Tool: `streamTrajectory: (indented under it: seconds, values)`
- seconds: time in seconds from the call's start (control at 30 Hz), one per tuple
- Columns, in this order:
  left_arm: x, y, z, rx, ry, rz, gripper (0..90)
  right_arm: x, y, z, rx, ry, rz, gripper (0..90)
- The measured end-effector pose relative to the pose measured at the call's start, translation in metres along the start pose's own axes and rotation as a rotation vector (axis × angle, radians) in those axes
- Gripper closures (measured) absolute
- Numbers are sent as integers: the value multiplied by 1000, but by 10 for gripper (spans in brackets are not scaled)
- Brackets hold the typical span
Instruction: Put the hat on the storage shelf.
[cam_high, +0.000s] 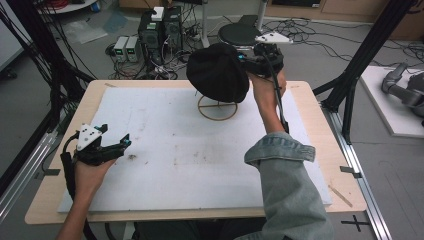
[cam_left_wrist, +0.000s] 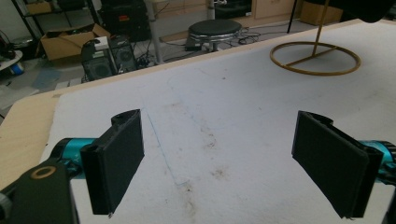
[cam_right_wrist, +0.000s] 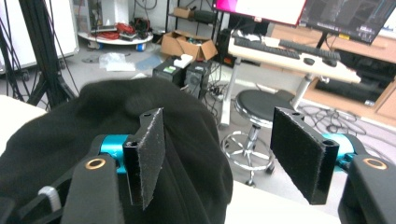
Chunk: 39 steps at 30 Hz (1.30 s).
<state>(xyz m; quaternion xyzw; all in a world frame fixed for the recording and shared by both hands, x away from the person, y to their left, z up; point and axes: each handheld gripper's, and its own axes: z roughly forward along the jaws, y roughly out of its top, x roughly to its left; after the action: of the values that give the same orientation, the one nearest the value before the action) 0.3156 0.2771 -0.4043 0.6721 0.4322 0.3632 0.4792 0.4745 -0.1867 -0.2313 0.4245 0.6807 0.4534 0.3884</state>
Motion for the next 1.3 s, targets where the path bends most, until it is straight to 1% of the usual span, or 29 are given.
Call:
streamTrajectory:
  seconds: [0.03, 0.07, 0.1, 0.13, 0.2, 0.27, 0.3, 0.37, 0.43, 0.6, 0.7, 0.77, 0.8, 0.87, 1.0, 1.2, 1.3]
  values:
    - [0, 0, 0, -3, 0, -5, 169, -2, -1, -1, 15, 10, 6, 312]
    - [-1, 0, 1, -4, -1, -4, 170, -5, -3, -4, 27, 22, 15, 312]
    - [-1, 1, 1, -1, -1, -5, 169, -7, -6, -8, 7, 19, 13, 318]
    - [-1, 1, 1, -2, -3, -2, 169, -9, -9, -15, -24, 12, 7, 320]
    - [-1, 1, 2, 0, -3, 1, 169, -12, -12, -21, -9, 15, -2, 317]
    - [-2, 1, 2, 1, -5, 3, 170, -14, -17, -31, -33, 16, 4, 316]
    - [-2, 1, 2, 1, -5, 3, 169, -15, -20, -37, -40, 14, -1, 316]
    - [-2, 1, 1, 0, -5, 4, 169, -16, -25, -46, -39, 15, 1, 310]
    - [-2, 1, 1, -5, -3, 2, 169, -16, -32, -56, -56, 10, 2, 290]
    - [-1, -1, -1, -2, 2, -10, 169, -15, -51, -75, -63, -3, -1, 223]
    - [0, -1, -1, -1, 5, -8, 169, -15, -64, -83, -61, -17, 14, 170]
    - [0, -1, -1, 2, 5, -7, 170, -14, -73, -89, -62, -23, 35, 125]
    - [0, -1, -1, 5, 4, -5, 169, -13, -77, -92, -67, -26, 41, 125]
    - [-1, 0, 0, 1, 3, -3, 169, -12, -84, -97, -75, -26, 36, 125]
    - [-1, 0, 2, 1, 3, 0, 169, -12, -100, -106, -70, -33, 27, 125]
    - [-1, 1, 3, -3, 7, 2, 169, -14, -129, -116, -51, -33, 47, 125]
    - [-2, 1, 4, 2, 6, 4, 169, -13, -138, -120, -44, -30, 62, 125]
